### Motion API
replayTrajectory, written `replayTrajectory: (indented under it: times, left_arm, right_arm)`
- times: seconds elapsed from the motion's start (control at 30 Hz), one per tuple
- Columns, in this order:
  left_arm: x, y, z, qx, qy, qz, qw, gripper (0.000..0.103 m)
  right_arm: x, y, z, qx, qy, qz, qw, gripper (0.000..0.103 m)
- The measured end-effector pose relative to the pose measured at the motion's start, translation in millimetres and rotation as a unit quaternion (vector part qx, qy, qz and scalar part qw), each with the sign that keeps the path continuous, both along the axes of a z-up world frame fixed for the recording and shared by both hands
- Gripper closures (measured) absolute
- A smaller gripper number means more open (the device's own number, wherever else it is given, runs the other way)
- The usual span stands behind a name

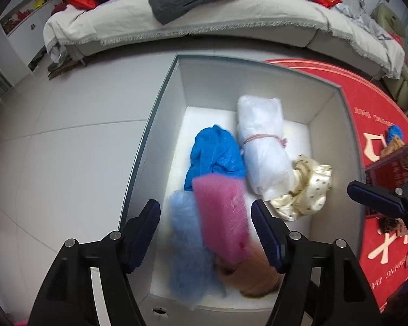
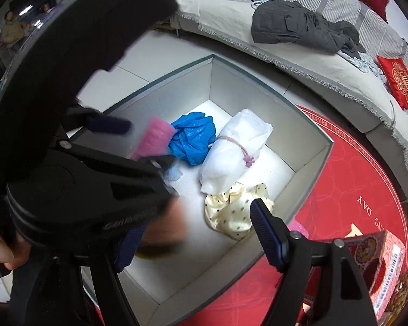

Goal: Organize soft objects
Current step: 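Lower the pink sponge and pink knit sock into the box and open both tools, then withdraw both tools from the box back toward the rug items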

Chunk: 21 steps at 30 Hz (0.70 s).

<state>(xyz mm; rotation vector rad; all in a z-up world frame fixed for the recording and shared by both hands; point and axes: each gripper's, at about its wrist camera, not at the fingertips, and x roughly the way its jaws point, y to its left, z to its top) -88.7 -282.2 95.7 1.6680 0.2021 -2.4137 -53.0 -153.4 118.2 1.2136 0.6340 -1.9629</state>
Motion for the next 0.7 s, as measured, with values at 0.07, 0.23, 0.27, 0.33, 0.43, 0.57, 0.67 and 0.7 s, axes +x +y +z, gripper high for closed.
replayTrajectory:
  times: [0.07, 0.23, 0.27, 0.33, 0.43, 0.57, 0.67, 0.7]
  left_arm:
    - [6, 3, 5, 0.001, 0.007, -0.003, 1.0, 0.032]
    - [26, 13, 15, 0.004, 0.02, 0.002, 0.9998, 0.032]
    - [30, 15, 18, 0.005, 0.023, 0.003, 0.9997, 0.032]
    - [39, 23, 26, 0.005, 0.033, -0.002, 0.9994, 0.032]
    - [51, 46, 38, 0.007, 0.047, -0.027, 0.9985, 0.032]
    - [59, 88, 50, 0.017, 0.057, -0.068, 0.9959, 0.032]
    - [63, 125, 58, 0.022, 0.065, -0.104, 0.9922, 0.032]
    - [63, 137, 59, 0.024, 0.067, -0.114, 0.9909, 0.032]
  right_arm:
    - [2, 5, 5, -0.006, 0.002, -0.006, 1.0, 0.024]
    - [16, 30, 20, -0.026, 0.018, -0.018, 0.999, 0.024]
    - [19, 37, 23, -0.03, 0.018, -0.024, 0.999, 0.024]
    - [26, 50, 26, -0.038, 0.019, -0.033, 0.999, 0.024]
    - [38, 73, 29, -0.047, 0.028, -0.046, 0.997, 0.024]
    - [58, 116, 34, -0.048, 0.053, -0.072, 0.995, 0.024]
    - [60, 159, 32, -0.049, 0.061, -0.115, 0.99, 0.024]
    - [58, 173, 29, -0.05, 0.06, -0.131, 0.988, 0.024]
